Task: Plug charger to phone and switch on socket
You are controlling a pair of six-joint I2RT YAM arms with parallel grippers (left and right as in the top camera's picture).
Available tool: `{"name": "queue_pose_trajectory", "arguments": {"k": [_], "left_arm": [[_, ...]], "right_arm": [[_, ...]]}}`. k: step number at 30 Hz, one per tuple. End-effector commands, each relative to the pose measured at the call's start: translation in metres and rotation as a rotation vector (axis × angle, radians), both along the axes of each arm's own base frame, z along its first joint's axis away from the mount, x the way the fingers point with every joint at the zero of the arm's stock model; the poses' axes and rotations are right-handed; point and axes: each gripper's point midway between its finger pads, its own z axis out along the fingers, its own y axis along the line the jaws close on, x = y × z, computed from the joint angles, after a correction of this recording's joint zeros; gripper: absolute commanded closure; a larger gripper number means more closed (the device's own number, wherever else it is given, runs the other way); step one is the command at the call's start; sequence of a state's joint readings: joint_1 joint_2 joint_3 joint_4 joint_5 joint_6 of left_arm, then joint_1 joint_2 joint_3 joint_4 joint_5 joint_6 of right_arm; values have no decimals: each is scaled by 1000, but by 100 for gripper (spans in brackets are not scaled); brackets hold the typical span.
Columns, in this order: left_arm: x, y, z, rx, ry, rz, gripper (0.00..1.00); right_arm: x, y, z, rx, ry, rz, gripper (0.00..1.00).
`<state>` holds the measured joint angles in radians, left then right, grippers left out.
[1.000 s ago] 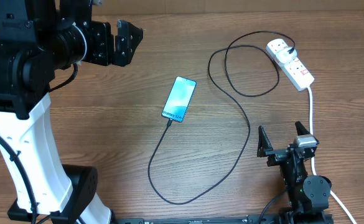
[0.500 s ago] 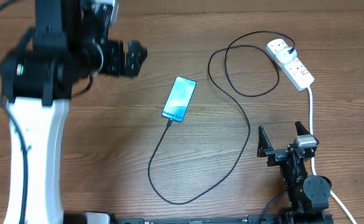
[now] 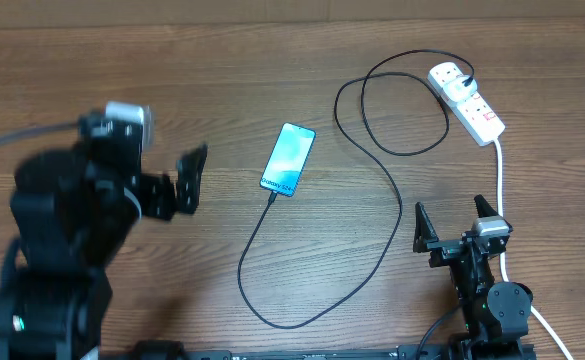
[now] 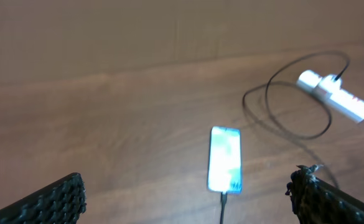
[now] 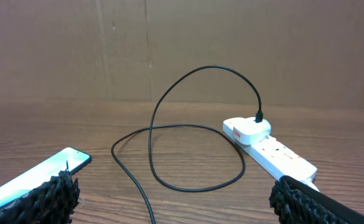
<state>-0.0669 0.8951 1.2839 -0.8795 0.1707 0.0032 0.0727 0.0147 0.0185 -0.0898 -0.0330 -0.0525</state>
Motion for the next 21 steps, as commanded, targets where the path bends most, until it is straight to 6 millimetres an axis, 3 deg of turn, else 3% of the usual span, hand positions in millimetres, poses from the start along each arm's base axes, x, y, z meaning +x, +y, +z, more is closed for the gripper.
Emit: {"name": "queue_pose_trajectory", "arguments": {"k": [1, 5, 12, 21], "left_arm": [[-25, 8, -17, 22, -29, 21, 0], [-38, 11, -35, 31, -25, 28, 0], [-41, 13, -65, 57, 27, 20, 0], [-46, 32, -90, 65, -135, 112, 0]], "right_arm": [[0, -1, -1, -3, -8, -5, 0], [0, -1, -1, -3, -8, -5, 0], [0, -1, -1, -3, -8, -5, 0], [0, -1, -1, -3, -8, -5, 0]]}}
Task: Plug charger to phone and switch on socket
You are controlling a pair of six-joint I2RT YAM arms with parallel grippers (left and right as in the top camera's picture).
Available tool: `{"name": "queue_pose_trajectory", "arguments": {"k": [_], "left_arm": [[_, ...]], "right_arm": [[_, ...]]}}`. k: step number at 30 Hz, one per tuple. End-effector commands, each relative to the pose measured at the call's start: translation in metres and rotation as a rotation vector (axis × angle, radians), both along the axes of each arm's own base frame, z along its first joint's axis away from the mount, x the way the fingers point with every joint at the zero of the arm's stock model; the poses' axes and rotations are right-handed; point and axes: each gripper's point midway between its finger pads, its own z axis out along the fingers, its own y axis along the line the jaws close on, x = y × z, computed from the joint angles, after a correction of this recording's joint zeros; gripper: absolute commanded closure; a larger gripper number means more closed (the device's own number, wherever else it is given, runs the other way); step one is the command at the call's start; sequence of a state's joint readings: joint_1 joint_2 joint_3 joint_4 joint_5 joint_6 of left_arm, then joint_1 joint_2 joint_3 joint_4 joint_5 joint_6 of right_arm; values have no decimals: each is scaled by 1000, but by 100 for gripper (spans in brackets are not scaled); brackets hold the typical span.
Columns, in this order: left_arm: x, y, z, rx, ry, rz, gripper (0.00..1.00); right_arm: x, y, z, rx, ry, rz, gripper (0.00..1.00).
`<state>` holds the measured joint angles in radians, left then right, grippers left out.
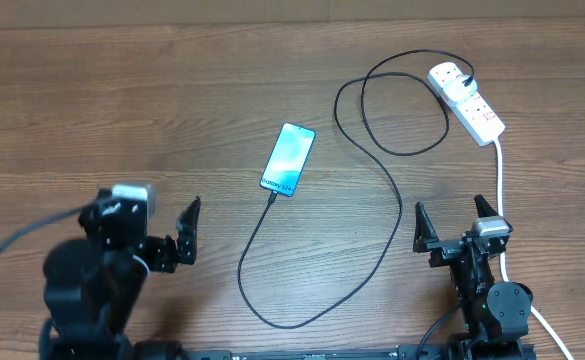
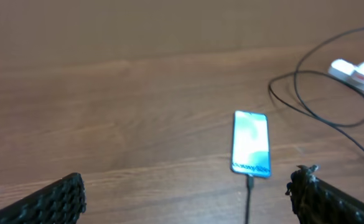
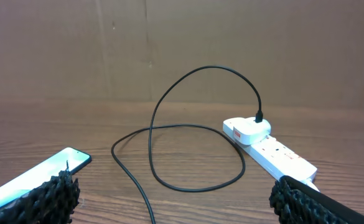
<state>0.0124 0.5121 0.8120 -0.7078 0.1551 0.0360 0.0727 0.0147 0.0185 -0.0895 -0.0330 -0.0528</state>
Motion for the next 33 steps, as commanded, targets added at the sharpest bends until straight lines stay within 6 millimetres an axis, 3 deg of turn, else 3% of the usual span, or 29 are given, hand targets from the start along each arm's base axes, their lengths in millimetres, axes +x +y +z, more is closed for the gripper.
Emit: {"name": "queue_pose_trajectory", "arguments": {"k": [1, 8, 17, 33], "left_arm": [[-6, 10, -17, 33, -61, 42, 0], [-7, 12, -56, 25, -44, 53, 0], [5, 14, -55, 30, -209, 59, 0], [13, 15, -73, -47, -482, 80, 0]], "right_arm": [[0, -1, -1, -2, -7, -5, 0], [0, -1, -1, -3, -7, -5, 0], [0, -1, -1, -2, -7, -5, 0], [0, -1, -1, -3, -7, -5, 0]]}}
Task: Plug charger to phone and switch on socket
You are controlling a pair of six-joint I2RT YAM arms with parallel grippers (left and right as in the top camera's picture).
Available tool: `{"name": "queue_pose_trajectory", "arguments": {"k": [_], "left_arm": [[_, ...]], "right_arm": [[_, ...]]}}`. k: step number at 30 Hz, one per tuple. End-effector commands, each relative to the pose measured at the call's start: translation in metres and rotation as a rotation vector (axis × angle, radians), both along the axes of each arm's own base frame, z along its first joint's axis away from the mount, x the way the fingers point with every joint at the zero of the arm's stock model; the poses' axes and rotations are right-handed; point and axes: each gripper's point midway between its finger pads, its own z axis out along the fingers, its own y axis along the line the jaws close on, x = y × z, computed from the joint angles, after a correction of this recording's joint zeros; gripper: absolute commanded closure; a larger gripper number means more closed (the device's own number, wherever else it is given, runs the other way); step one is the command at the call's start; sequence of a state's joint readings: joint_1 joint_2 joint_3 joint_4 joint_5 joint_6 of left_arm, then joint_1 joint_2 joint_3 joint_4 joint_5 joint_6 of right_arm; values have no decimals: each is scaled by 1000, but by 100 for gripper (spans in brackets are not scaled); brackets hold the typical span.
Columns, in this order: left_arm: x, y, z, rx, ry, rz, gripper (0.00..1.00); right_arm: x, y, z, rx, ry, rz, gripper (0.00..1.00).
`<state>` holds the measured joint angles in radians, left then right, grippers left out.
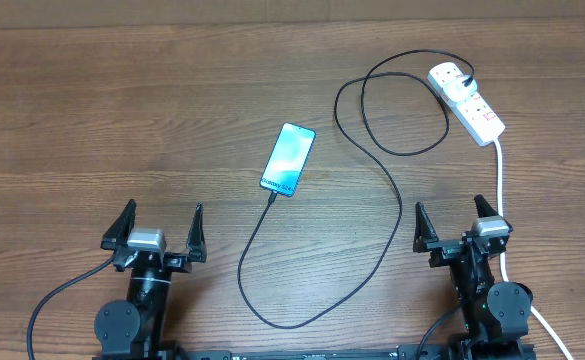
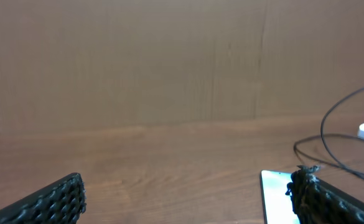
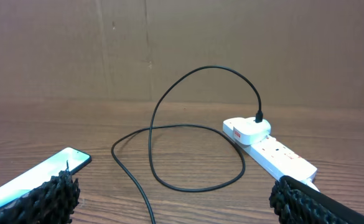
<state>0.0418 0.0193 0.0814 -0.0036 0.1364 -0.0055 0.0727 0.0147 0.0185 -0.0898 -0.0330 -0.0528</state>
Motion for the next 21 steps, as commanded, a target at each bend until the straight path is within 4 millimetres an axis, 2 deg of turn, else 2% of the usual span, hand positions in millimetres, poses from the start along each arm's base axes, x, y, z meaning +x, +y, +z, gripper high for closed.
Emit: {"name": "queue_pose_trajectory", "arguments": {"k": [1, 6, 13, 21], "left_arm": [[3, 4, -6, -29, -30, 18, 0], [4, 5, -11, -44, -27, 22, 0], [4, 28, -11, -99, -30, 156, 0], [4, 33, -21, -100, 10, 196, 0]], "right_arm": [[0, -1, -1, -2, -8, -5, 0], [0, -1, -1, -2, -8, -5, 0], [0, -1, -1, -3, -8, -5, 0], [0, -1, -1, -3, -8, -5, 0]]}}
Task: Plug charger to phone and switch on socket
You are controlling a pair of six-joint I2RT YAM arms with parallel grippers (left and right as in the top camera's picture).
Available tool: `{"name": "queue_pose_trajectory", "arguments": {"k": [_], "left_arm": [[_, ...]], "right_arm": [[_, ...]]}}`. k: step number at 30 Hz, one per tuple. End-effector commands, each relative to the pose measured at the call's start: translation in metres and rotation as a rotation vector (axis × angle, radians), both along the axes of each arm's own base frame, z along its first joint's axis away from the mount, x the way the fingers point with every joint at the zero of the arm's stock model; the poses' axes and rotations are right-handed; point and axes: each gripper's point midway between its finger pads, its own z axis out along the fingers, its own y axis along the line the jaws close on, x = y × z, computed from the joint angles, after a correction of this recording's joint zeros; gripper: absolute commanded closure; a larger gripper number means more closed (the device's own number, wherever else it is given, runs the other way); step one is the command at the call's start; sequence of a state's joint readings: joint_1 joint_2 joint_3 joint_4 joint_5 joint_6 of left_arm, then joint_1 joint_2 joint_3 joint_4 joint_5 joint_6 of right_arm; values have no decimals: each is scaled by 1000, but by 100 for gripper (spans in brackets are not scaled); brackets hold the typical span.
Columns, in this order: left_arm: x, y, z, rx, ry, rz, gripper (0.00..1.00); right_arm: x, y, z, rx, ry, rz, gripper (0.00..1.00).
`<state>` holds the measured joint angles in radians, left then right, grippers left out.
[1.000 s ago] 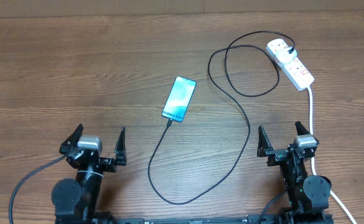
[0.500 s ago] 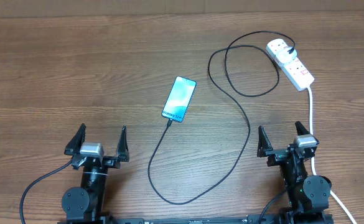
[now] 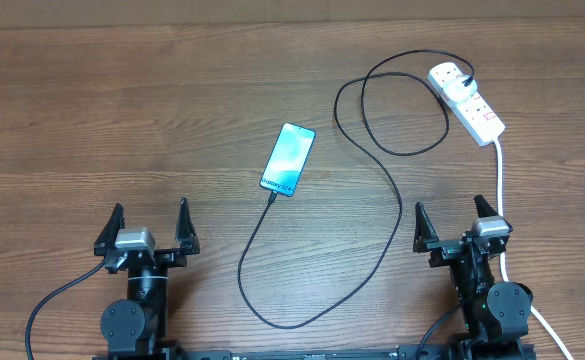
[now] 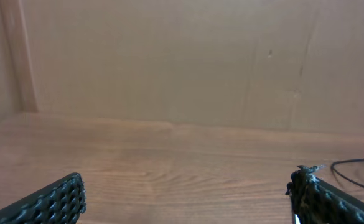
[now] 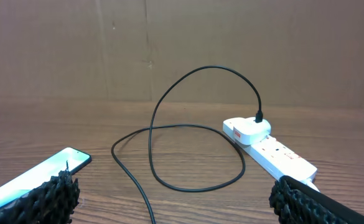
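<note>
The phone (image 3: 289,158) lies lit on the wooden table mid-scene, with the black charger cable (image 3: 392,215) running into its near end. The cable loops up to the white charger plug (image 3: 448,76) seated in the white power strip (image 3: 469,102) at the far right; both also show in the right wrist view, the phone (image 5: 35,177) at lower left and the power strip (image 5: 275,154) at right. My left gripper (image 3: 145,227) rests open at the near left edge, my right gripper (image 3: 457,225) open at the near right, both empty and well away from the phone.
The strip's white lead (image 3: 500,190) runs down the right side past my right arm. A brown cardboard wall (image 5: 182,43) closes the far side of the table (image 3: 122,100).
My left gripper shifted slightly left at the near edge and turned, so the phone has left its wrist view. The right arm, phone and cable have not moved.
My left arm stood raised to the left of the phone, open. It was then lower and nearer the front edge, then parked at the near left edge, where it stays now. The phone stayed plugged and lit throughout; the right arm stayed still.
</note>
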<state>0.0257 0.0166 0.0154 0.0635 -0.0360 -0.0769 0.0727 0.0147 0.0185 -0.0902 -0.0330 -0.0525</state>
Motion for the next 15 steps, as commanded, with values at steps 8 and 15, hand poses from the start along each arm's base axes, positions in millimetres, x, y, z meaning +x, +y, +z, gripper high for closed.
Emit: {"name": "queue_pose_trajectory", "arguments": {"k": [8, 15], "left_arm": [[-1, 10, -35, -13, 130, 52, 0], [-1, 9, -35, -2, 132, 49, 0]], "right_arm": [[0, -1, -1, -3, -8, -5, 0], [0, -1, -1, -3, -8, -5, 0]]}}
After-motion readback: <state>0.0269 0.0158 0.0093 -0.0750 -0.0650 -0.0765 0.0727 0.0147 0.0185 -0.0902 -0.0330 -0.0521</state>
